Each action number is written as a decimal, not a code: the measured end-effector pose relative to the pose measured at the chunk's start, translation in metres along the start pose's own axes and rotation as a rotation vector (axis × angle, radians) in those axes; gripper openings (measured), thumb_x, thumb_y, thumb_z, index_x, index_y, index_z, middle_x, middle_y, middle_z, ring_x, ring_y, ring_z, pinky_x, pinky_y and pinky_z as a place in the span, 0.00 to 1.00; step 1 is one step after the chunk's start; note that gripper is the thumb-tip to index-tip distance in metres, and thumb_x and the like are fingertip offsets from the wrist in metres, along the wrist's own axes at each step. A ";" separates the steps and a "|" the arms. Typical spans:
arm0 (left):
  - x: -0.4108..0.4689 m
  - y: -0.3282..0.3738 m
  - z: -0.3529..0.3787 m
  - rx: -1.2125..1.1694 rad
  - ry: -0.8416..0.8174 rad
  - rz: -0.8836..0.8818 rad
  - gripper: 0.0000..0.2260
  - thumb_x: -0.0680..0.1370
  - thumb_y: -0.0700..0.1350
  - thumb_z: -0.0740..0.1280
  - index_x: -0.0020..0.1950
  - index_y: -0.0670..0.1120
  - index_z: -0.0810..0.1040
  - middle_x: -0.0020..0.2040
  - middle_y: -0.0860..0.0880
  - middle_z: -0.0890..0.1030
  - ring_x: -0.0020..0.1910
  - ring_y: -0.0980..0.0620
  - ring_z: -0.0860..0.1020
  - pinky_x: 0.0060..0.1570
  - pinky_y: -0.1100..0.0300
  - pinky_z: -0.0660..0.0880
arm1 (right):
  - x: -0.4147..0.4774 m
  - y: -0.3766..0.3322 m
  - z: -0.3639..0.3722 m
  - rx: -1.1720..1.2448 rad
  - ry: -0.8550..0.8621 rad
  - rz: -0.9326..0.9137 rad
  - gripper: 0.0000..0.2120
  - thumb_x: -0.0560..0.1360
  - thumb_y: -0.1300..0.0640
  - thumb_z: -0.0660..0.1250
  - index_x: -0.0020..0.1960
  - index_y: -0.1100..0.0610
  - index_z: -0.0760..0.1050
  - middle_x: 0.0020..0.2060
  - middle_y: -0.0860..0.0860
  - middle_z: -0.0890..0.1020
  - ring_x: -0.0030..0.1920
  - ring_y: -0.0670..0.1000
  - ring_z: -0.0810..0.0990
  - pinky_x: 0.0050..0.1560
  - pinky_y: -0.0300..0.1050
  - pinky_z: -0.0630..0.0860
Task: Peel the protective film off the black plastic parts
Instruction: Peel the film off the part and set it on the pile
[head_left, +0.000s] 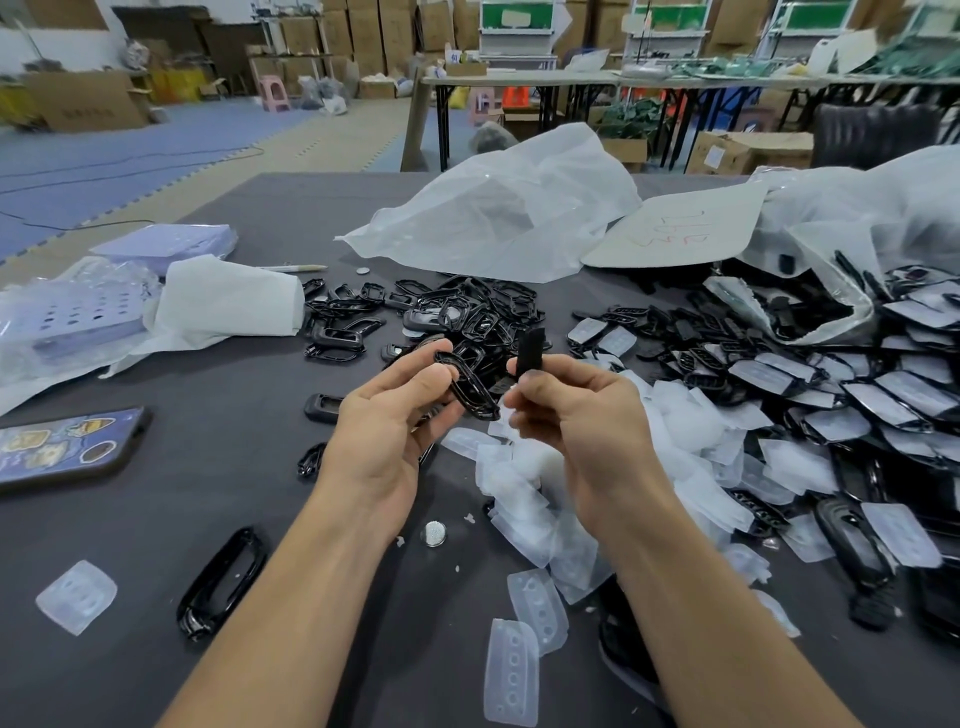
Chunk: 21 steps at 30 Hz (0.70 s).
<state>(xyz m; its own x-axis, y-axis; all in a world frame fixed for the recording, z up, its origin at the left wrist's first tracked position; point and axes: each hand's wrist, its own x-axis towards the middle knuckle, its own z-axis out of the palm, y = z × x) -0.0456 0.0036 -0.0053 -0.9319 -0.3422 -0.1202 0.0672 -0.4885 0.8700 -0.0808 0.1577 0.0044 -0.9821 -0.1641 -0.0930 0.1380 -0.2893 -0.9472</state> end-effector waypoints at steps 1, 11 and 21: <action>0.000 0.000 0.000 0.006 -0.004 -0.001 0.10 0.67 0.40 0.74 0.46 0.50 0.90 0.43 0.51 0.86 0.39 0.57 0.83 0.38 0.66 0.80 | 0.000 0.000 -0.001 -0.023 0.006 -0.003 0.06 0.77 0.70 0.68 0.46 0.66 0.84 0.30 0.56 0.82 0.27 0.49 0.75 0.30 0.38 0.74; 0.001 -0.003 -0.001 0.032 -0.015 0.004 0.11 0.66 0.42 0.74 0.46 0.49 0.90 0.44 0.50 0.85 0.42 0.54 0.82 0.41 0.63 0.82 | 0.002 -0.001 0.000 0.344 -0.105 0.124 0.14 0.82 0.55 0.65 0.49 0.65 0.83 0.41 0.61 0.87 0.37 0.54 0.87 0.38 0.42 0.83; -0.001 -0.003 0.000 0.085 -0.038 0.013 0.15 0.64 0.44 0.76 0.51 0.48 0.90 0.48 0.46 0.85 0.51 0.47 0.80 0.61 0.50 0.81 | 0.004 -0.005 -0.009 0.583 -0.257 0.243 0.08 0.76 0.69 0.64 0.47 0.64 0.83 0.42 0.59 0.85 0.35 0.51 0.84 0.33 0.36 0.80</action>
<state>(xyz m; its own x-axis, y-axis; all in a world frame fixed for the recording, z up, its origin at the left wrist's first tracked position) -0.0453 0.0053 -0.0083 -0.9440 -0.3170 -0.0915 0.0507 -0.4134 0.9092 -0.0865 0.1668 0.0059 -0.8626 -0.4867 -0.1383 0.4683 -0.6647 -0.5821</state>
